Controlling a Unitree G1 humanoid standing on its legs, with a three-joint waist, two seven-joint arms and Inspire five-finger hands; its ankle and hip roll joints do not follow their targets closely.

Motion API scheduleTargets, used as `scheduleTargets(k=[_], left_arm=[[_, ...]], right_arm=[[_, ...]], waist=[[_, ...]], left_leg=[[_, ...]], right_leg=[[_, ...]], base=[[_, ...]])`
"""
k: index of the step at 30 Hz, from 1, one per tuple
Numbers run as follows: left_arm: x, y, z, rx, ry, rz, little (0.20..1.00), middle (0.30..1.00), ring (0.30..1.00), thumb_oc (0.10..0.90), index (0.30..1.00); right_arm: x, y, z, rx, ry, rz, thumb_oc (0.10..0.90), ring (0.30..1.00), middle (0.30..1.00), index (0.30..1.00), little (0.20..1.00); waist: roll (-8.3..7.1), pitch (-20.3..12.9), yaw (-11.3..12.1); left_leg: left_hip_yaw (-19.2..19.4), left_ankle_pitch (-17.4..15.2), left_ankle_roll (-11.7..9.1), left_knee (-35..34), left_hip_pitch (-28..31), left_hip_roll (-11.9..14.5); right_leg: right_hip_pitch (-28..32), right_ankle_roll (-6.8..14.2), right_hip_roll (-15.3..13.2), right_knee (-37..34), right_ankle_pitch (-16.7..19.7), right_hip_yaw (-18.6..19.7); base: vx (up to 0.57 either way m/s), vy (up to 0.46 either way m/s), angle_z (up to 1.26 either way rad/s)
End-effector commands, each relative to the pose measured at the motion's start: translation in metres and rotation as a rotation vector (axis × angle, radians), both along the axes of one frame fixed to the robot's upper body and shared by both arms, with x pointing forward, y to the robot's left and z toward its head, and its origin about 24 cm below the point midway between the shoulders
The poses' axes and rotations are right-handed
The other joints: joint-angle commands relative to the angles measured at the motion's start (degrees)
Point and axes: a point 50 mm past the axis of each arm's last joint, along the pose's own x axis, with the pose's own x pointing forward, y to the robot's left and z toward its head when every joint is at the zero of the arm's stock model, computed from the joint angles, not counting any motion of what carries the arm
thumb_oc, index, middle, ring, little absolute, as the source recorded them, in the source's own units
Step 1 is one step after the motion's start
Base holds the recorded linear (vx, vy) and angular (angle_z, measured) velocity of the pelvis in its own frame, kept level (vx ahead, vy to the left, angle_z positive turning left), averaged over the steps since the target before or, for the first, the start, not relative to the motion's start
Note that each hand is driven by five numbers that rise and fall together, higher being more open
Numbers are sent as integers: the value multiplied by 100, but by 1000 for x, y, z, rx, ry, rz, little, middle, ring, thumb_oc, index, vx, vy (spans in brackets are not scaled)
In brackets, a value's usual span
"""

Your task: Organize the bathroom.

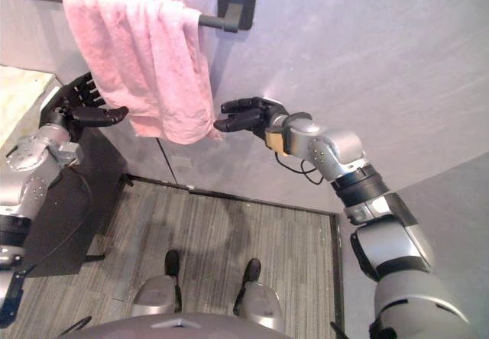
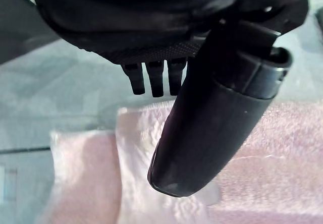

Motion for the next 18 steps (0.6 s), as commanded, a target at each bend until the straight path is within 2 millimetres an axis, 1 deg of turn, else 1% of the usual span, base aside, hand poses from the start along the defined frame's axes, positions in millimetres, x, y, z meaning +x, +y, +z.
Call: scheduleTargets(k=[1,4,6,8,10,11,13,15,16,18], left_arm=[[11,-54,1,-286,-26,-222,900,900,900,800,900],[11,-60,-8,-321,15,-242,900,900,900,800,900],[12,-60,-8,-321,16,-241,900,900,900,800,900],[12,-59,-7,-312,17,-243,900,900,900,800,900],[15,-55,1,-300,-14,-208,900,900,900,800,900],[15,-55,1,-297,-13,-207,900,900,900,800,900],[18,-51,4,-255,-2,-191,900,900,900,800,900],[19,-47,5,-229,2,-172,900,900,900,800,900],[20,-42,8,-184,4,-155,900,900,900,800,900],[21,-41,9,-176,2,-151,900,900,900,800,900]], right_arm=[[17,7,135,51,-526,-81,800,900,900,900,900],[15,11,139,48,-532,-69,800,900,900,900,900],[15,12,142,51,-536,-62,800,900,900,900,900],[15,12,143,51,-538,-58,800,900,900,900,900],[15,12,143,58,-536,-47,800,900,900,900,900],[16,12,143,59,-536,-45,800,900,900,900,900],[16,15,142,66,-533,-34,800,900,900,900,900],[16,18,142,86,-529,-18,800,900,900,900,900],[15,22,143,147,-518,12,800,900,900,900,900],[14,23,143,164,-515,19,800,900,900,900,900]], waist=[[-32,-544,-74],[-46,-517,-103],[-47,-507,-117],[-44,-503,-127],[-40,-499,-143],[-39,-496,-144],[-33,-500,-136],[-29,-499,-132],[-13,-494,-123],[-13,-493,-121]], left_leg=[[32,-473,-263,470,174,571],[51,-462,-264,484,159,580],[58,-455,-262,487,142,582],[71,-450,-263,491,132,585],[88,-447,-268,505,125,594],[89,-447,-268,506,125,594],[87,-447,-269,526,116,598],[89,-442,-270,526,119,600],[88,-437,-271,535,127,603],[89,-436,-271,537,128,603]], right_leg=[[-431,521,-519,632,-390,153],[-449,516,-507,627,-375,179],[-469,516,-499,618,-366,204],[-482,517,-496,619,-362,214],[-484,517,-500,615,-359,225],[-484,516,-501,615,-359,225],[-471,516,-505,615,-365,222],[-459,514,-503,607,-364,215],[-438,511,-506,608,-368,203],[-433,511,-507,607,-368,200]], base=[[0,0,0],[0,0,0],[-30,-7,-3],[-25,-3,-6],[-7,-1,-2],[0,0,0],[0,0,0],[0,0,0],[0,0,0],[0,0,0]])
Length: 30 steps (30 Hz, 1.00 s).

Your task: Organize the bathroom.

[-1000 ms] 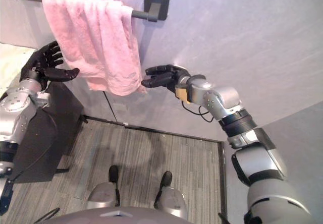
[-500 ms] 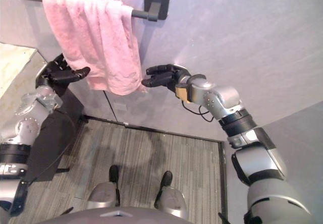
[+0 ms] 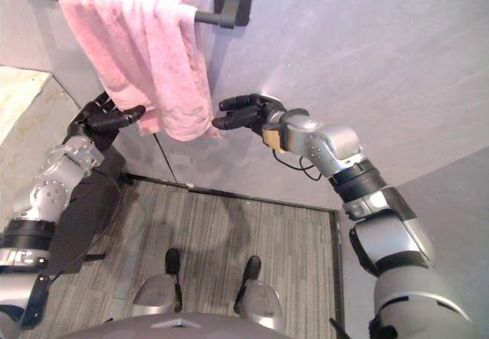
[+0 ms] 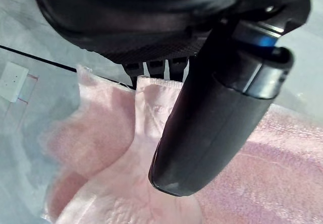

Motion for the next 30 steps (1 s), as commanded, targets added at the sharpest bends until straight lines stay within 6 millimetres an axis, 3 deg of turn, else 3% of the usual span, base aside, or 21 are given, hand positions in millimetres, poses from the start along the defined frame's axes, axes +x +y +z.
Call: scheduleTargets(k=[1,10,22,30], left_arm=[[21,-17,35,100,-104,-82,900,900,900,800,900],[24,-3,51,180,-121,-48,900,900,900,800,900],[22,4,56,216,-133,-32,900,900,900,800,900],[29,-5,72,217,-191,-62,900,900,900,800,900]], right_arm=[[7,21,138,280,-484,45,800,900,900,900,900],[-1,35,130,498,-334,85,800,900,900,900,900],[-5,45,114,418,-295,161,800,900,900,900,900],[-5,62,110,352,-338,213,800,900,900,900,900]], waist=[[4,-495,-77],[16,-563,-44],[-45,-696,-21],[19,-607,-12]], left_leg=[[10,-445,-276,464,241,580],[1,-483,-271,468,247,559],[-1,-464,-255,437,283,578],[-91,-430,-258,458,249,560]], right_leg=[[-297,514,-524,604,-383,124],[-248,548,-552,571,-387,37],[-203,552,-528,507,-374,53],[-153,529,-516,486,-374,99]], base=[[0,0,0],[0,0,0],[13,-4,0],[0,0,0]])
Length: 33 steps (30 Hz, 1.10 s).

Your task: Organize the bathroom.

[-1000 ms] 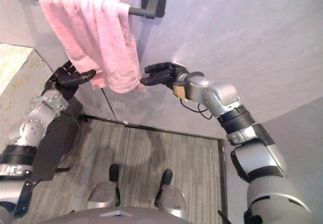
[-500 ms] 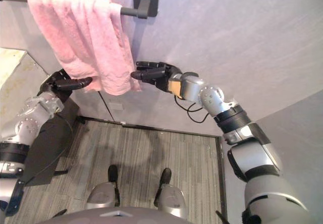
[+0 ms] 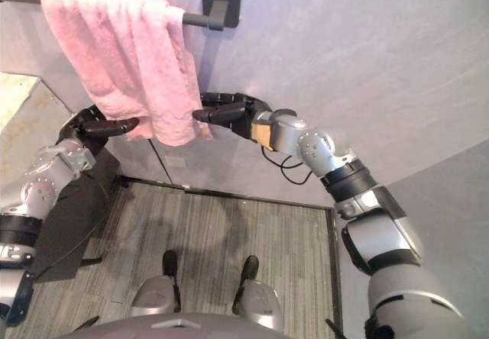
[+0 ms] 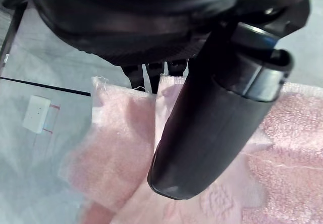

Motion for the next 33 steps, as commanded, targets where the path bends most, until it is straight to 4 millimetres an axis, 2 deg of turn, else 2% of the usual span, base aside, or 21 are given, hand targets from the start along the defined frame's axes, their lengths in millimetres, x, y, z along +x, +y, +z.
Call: scheduleTargets(k=[1,9,13,14,18,24,30,31,32,33], left_arm=[[27,-25,78,80,-287,-121,900,900,900,800,900],[29,-35,94,67,-324,-167,900,900,900,800,900],[29,-44,97,31,-311,-233,900,900,900,800,900],[29,-42,96,54,-290,-214,900,900,900,800,900],[30,-36,106,98,-342,-170,900,900,900,800,900],[29,-29,126,125,-439,-161,900,900,900,800,900],[29,-27,133,154,-474,-178,900,900,900,800,900],[29,-27,132,161,-471,-183,841,841,841,761,841],[29,-28,133,160,-471,-191,726,726,726,684,726],[29,-29,134,161,-472,-197,566,566,566,577,566]], right_arm=[[1,37,105,124,-411,89,800,900,900,900,900],[1,50,107,106,-473,71,800,900,900,900,900],[7,44,120,-81,-658,-61,800,900,900,900,900],[12,39,128,-163,-728,-93,800,900,900,900,900],[13,39,138,-226,-782,-93,800,900,900,900,900],[14,39,138,-278,-813,-94,800,900,900,900,900],[14,38,135,-269,-803,-91,800,900,900,900,900],[15,38,134,-271,-800,-90,800,900,900,900,900],[15,40,134,-273,-795,-81,800,900,900,900,900],[15,41,133,-273,-793,-77,569,554,554,554,554]], waist=[[31,-610,85],[37,-617,122],[83,-630,86],[130,-634,62],[210,-622,5],[293,-592,-7],[333,-630,-6],[340,-644,-6],[350,-657,-8],[355,-659,-9]], left_leg=[[-106,-384,-202,427,220,473],[-115,-380,-201,413,201,467],[-98,-385,-205,389,212,481],[-82,-390,-203,364,237,482],[-66,-398,-201,366,266,470],[-78,-421,-204,383,253,430],[-95,-432,-199,348,284,403],[-97,-433,-200,340,286,395],[-89,-437,-197,328,297,384],[-88,-440,-196,324,302,377]], right_leg=[[-240,539,-607,597,-410,119],[-253,552,-601,567,-385,123],[-297,557,-588,547,-361,198],[-320,561,-580,537,-350,259],[-330,533,-565,555,-367,339],[-326,508,-579,587,-415,368],[-293,507,-613,573,-424,350],[-289,507,-615,566,-423,345],[-278,507,-625,557,-425,337],[-275,507,-630,554,-425,334]], base=[[0,0,0],[-10,-7,3],[-14,7,4],[-19,48,-3],[-1,50,-8],[-1,4,-1],[0,0,0],[0,0,0],[0,0,0],[12,31,1]])
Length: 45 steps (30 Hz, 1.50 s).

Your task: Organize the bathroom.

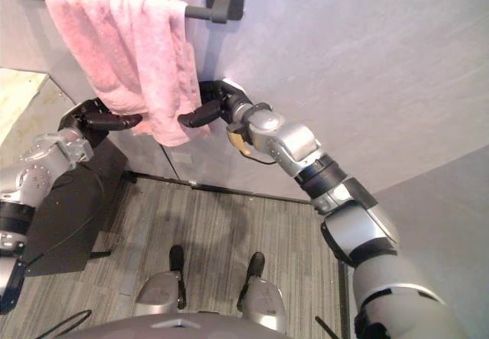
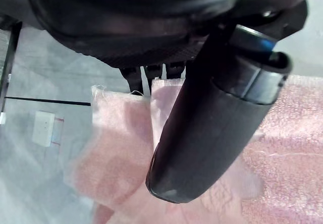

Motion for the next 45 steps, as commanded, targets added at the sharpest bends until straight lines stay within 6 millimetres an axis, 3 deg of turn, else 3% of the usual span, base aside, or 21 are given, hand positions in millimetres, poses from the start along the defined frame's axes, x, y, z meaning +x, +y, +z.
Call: scheduleTargets(k=[1,2,3,20,27,34,45], left_arm=[[22,-30,116,57,-470,-147,472,472,472,515,472],[23,-31,116,56,-465,-151,415,415,415,477,415],[23,-31,116,52,-464,-157,300,300,300,400,300],[25,-32,102,27,-391,-137,300,300,300,400,300],[24,-19,95,16,-358,-44,300,300,300,400,300],[16,10,76,-81,-308,226,300,300,300,400,300],[3,14,49,-78,-258,271,300,300,300,400,300]], right_arm=[[7,3,124,49,-486,-50,431,347,347,347,347],[8,4,123,47,-482,-48,400,300,300,300,300],[7,5,122,46,-478,-42,400,300,300,300,300],[9,12,107,41,-438,-27,400,300,300,300,300],[10,10,106,45,-436,-53,400,300,300,300,300],[11,8,98,46,-418,-96,400,300,300,300,300],[10,4,91,41,-396,-109,400,300,300,300,300]], waist=[[166,-783,-70],[171,-791,-69],[181,-797,-67],[225,-885,-62],[234,-896,-31],[224,-908,53],[187,-916,126]], left_leg=[[-62,-448,-205,327,339,388],[-62,-446,-203,315,348,381],[-65,-446,-199,305,355,372],[-62,-469,-169,256,445,334],[-93,-479,-162,291,449,331],[-162,-528,-157,352,441,314],[-170,-591,-144,447,426,309]], right_leg=[[-241,546,-624,537,-420,313],[-235,543,-628,526,-413,311],[-230,543,-630,522,-412,312],[-163,538,-665,544,-461,282],[-130,518,-663,565,-490,278],[-78,490,-658,586,-554,227],[-56,492,-673,580,-561,198]], base=[[0,0,0],[16,31,1],[23,39,1],[9,7,0],[0,0,0],[2,-7,2],[1,-2,1]])
